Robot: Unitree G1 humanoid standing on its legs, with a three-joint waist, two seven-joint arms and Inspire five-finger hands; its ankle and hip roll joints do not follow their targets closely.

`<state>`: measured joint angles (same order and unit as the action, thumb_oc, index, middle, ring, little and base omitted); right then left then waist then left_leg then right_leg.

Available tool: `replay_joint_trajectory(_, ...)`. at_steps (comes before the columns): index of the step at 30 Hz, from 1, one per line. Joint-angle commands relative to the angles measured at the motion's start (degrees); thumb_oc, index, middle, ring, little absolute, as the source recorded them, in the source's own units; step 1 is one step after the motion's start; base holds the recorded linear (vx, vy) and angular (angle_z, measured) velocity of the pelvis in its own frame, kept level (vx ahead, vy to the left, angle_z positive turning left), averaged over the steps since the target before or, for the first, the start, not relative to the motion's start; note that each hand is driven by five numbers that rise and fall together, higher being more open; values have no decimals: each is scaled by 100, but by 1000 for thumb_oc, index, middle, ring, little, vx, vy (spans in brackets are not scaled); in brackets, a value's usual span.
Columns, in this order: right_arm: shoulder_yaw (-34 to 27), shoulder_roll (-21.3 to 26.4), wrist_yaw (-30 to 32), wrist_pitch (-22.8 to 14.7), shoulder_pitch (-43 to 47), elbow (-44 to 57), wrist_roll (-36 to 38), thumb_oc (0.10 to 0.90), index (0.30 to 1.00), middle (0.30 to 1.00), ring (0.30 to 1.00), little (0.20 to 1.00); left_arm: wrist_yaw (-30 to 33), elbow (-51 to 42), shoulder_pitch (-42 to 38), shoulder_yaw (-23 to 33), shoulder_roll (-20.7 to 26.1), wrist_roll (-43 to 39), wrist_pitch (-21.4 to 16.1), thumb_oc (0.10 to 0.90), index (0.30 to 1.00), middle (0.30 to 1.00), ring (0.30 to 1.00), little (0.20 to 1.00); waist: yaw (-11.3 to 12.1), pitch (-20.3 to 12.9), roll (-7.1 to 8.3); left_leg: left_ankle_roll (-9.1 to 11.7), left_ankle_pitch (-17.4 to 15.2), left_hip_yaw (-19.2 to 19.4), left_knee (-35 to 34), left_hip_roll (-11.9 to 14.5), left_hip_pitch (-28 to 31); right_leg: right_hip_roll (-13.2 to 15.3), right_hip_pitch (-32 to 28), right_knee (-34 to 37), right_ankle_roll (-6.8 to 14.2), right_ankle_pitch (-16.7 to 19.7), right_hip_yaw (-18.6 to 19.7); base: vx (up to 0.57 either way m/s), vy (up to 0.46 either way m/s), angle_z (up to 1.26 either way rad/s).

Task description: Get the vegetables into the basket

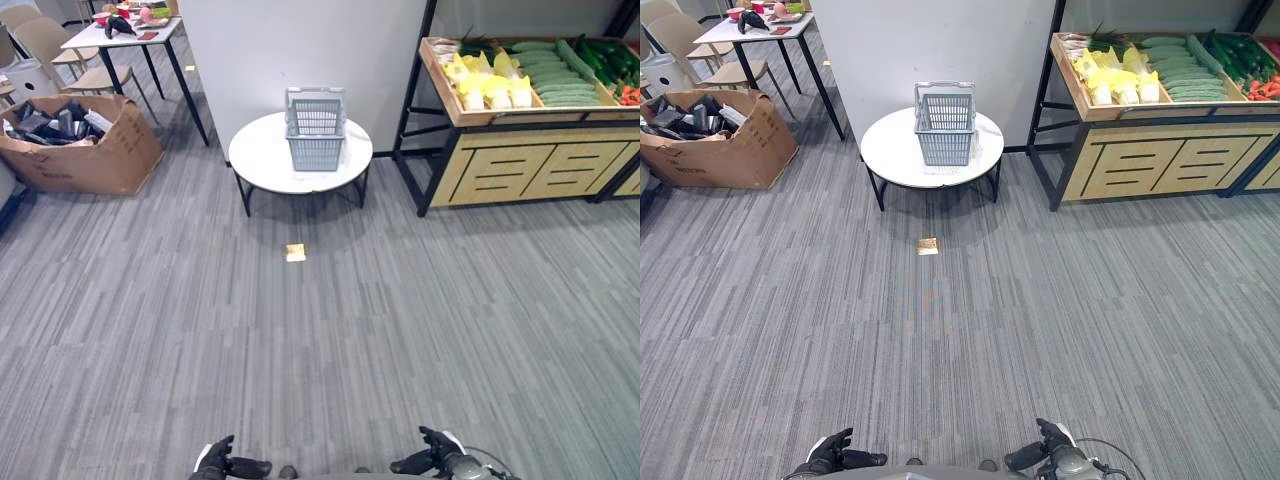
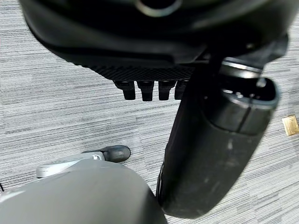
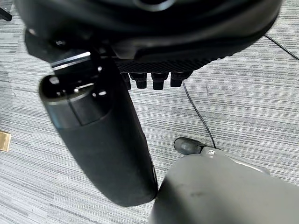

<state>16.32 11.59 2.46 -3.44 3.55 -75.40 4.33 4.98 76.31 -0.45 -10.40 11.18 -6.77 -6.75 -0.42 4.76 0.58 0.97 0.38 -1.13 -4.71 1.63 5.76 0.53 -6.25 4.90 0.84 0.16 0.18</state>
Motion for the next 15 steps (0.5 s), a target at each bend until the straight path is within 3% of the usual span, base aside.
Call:
replay_joint_trajectory(1, 239, 42, -7, -28, 52, -134, -60, 900, 1000, 1000, 1000, 1000, 8, 365, 52, -20, -128, 167, 51, 900, 1000, 1000, 1000, 1000, 46, -48, 146, 284, 24, -153, -29, 166, -96, 476, 354, 10, 604, 383, -40, 0, 0, 0)
replay_joint_trajectory(15, 271, 129, 33, -39, 119, 3, -52, 900, 1000, 1000, 1000, 1000, 33, 312, 19, -38, -125, 92, 57, 900, 1000, 1000, 1000, 1000, 44, 44, 131, 309, 48, -162, -29, 211, -119, 437, 354, 10, 583, 356, -65, 0, 0, 0)
